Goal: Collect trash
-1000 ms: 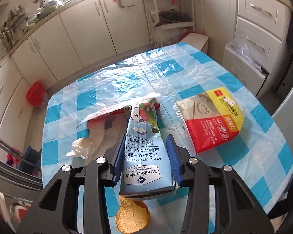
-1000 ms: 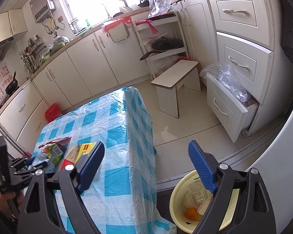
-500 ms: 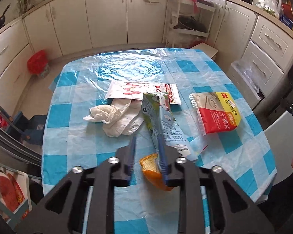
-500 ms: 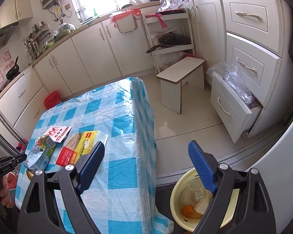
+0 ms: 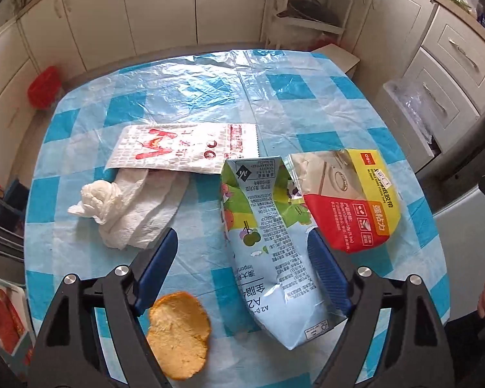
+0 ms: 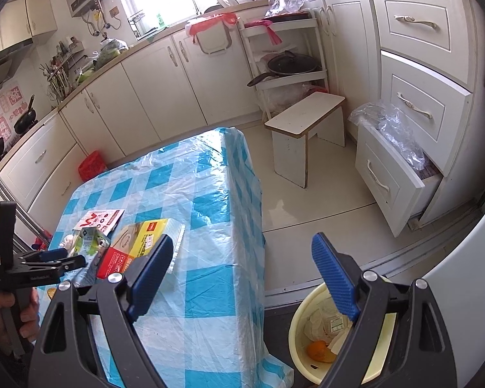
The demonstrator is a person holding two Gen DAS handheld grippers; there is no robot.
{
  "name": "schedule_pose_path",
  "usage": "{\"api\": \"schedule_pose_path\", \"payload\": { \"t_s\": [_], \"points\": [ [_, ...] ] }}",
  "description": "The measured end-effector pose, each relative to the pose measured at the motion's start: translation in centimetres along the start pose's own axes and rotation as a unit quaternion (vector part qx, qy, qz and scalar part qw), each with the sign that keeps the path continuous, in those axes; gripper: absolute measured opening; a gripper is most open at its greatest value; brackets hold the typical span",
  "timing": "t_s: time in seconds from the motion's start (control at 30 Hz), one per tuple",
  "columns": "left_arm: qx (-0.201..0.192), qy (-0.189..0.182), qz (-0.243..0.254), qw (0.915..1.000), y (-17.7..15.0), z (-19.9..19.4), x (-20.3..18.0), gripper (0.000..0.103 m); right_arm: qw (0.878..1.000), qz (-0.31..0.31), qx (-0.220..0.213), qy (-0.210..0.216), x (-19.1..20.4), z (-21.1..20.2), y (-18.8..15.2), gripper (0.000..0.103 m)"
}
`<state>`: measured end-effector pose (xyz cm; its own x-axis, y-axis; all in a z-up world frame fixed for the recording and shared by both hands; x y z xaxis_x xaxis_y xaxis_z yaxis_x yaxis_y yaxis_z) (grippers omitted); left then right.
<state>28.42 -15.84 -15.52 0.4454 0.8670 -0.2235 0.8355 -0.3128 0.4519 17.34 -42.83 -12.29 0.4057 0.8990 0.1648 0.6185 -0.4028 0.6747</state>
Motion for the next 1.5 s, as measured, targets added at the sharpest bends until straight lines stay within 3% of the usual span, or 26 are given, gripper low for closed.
{"api": "schedule_pose_path", "payload": {
  "t_s": [0.17,0.3,0.33,0.5,0.7,0.87,1.0,1.13,1.23,1.33,1.5],
  "points": [
    [0.017,-0.052,-0.048,0.9973,-0.6,1.7,-0.7,0.070,1.000,0.007,0.000,0.007,0.1,0.0,0.1,0.084],
    [0.016,-0.072,-0.063,0.9953,-0.9,2.2,-1.2,0.036,1.000,0.003,0.000,0.009,0.3,-0.1,0.1,0.084],
    [0.013,-0.074,-0.067,0.9949,-0.9,2.0,-1.3,0.031,1.000,0.003,0.000,0.009,0.3,-0.1,0.0,0.084],
    [-0.039,-0.088,-0.072,0.9927,0.3,-1.5,-1.1,0.030,1.000,0.007,0.003,0.006,-0.1,0.1,0.0,0.084],
    [-0.109,-0.098,-0.094,0.9848,0.3,-8.5,1.6,0.030,1.000,-0.009,0.000,0.006,0.6,0.0,-0.2,0.084],
    [-0.142,-0.087,-0.130,0.9774,-2.3,-12.8,6.3,0.030,0.999,-0.038,-0.006,0.011,2.1,-0.2,-0.4,0.084],
    [-0.137,-0.062,-0.135,0.9794,-5.6,-12.9,8.9,0.030,0.995,-0.093,-0.030,0.004,4.8,-0.9,-0.7,0.084],
    [-0.127,-0.059,-0.148,0.9792,-8.5,-11.5,10.1,0.030,0.985,-0.164,-0.051,0.013,9.1,-1.4,-2.0,0.084],
    [-0.124,-0.074,-0.160,0.9765,-10.0,-10.8,10.5,0.030,0.971,-0.231,-0.065,0.019,13.0,-1.4,-3.3,0.084],
    [-0.123,-0.079,-0.154,0.9772,-10.8,-10.2,10.4,0.030,0.951,-0.298,-0.075,0.023,17.1,-0.9,-4.2,0.084],
    [-0.128,-0.092,-0.150,0.9761,-10.9,-10.1,10.6,0.030,0.932,-0.356,-0.061,0.027,22.6,2.0,-4.2,0.084]
  ]
}}
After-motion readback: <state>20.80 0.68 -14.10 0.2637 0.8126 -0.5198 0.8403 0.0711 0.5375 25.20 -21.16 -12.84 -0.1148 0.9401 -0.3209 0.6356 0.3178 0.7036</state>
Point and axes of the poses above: each gripper's, at about its wrist camera, not at the fingertips, and z roughly the way its jaws point, x to its left, y to its top, the point moved 9 cm from there along z, roughly the way its jaws point, and after that the axes turned 9 degrees about -y, right-handed, at the moved point
